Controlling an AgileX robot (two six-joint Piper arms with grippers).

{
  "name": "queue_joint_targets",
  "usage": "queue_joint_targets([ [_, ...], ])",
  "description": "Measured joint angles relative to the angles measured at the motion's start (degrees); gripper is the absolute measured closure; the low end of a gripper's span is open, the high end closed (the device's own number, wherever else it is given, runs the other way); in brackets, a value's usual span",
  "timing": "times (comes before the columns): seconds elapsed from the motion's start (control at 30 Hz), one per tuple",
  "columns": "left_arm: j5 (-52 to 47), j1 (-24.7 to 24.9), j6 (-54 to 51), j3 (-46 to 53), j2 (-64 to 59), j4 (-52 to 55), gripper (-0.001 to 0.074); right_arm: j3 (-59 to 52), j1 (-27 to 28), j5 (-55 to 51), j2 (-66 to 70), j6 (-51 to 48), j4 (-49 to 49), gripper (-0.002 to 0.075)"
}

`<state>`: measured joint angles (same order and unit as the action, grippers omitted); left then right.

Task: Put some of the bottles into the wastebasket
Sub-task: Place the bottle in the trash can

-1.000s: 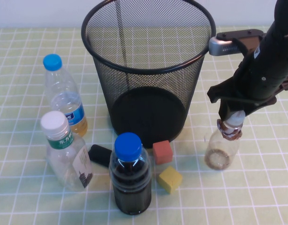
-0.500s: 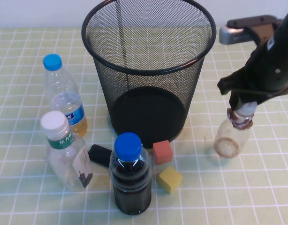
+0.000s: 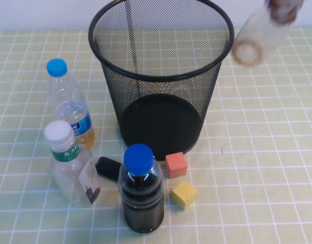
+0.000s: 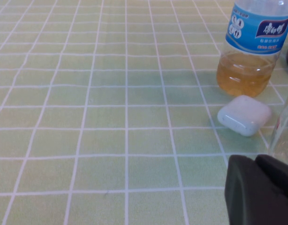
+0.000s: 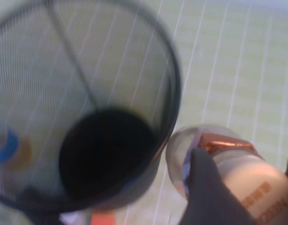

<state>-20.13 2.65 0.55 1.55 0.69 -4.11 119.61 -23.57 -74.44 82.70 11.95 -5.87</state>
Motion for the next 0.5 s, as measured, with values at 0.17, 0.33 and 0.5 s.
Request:
queue_joint_targets([
  [0.17, 0.0, 0.0, 0.0, 0.0, 0.0, 0.0, 0.074, 8.58, 0.0, 0.0, 0.0, 0.68, -2.65, 0.045],
  [0.33, 0.0, 0.0, 0.0, 0.0, 0.0, 0.0, 0.0739, 11.15, 0.0, 0.78, 0.0, 0.59, 2.66, 0.045],
  [0.5, 0.0, 0.0, 0.0, 0.0, 0.0, 0.0, 0.0739, 11.04, 0.0, 3.01, 1.42, -5.49, 17.15, 0.045],
])
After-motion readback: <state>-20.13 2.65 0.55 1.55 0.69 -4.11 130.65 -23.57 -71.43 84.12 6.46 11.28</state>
